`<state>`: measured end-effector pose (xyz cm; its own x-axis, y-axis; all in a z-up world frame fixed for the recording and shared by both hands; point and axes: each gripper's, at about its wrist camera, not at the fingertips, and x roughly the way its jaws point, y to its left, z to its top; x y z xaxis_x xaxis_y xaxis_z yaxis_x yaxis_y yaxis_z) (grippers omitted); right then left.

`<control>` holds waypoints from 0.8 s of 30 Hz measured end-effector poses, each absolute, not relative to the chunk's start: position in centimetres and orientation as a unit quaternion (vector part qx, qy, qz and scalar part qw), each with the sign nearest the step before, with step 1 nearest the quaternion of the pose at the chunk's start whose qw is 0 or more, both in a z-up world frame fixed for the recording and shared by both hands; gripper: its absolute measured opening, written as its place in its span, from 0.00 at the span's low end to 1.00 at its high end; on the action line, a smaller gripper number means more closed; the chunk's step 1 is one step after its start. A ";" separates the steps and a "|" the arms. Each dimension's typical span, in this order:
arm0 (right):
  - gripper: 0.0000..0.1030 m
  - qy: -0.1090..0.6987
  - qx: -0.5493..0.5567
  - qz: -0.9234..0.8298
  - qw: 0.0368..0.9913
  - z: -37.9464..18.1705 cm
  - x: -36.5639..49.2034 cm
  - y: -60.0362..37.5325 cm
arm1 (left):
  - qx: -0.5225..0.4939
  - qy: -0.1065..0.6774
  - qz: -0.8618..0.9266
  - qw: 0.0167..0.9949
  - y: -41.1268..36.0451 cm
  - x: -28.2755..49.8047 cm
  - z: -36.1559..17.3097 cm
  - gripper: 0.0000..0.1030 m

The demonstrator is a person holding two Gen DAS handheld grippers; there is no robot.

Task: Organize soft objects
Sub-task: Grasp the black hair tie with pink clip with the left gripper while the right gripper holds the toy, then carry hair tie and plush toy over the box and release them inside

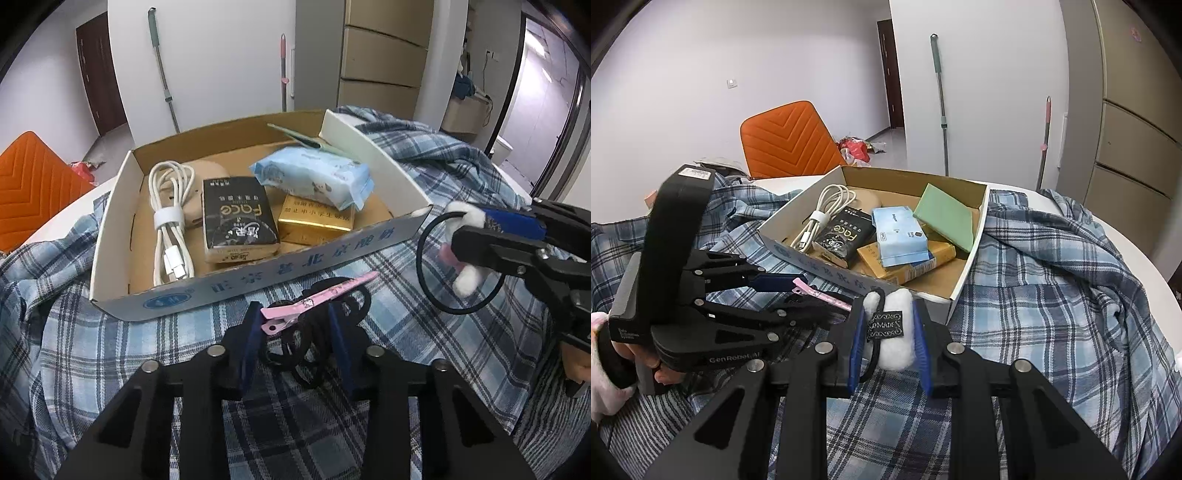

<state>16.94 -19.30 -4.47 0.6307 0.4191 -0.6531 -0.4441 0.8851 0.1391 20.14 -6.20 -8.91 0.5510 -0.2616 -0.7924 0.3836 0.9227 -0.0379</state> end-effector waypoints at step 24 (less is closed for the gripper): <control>0.23 0.261 -0.031 0.247 0.932 -2.0 14.1 -19.2 | 0.065 0.187 -0.150 0.969 -4.5 11.7 -1.2 0.30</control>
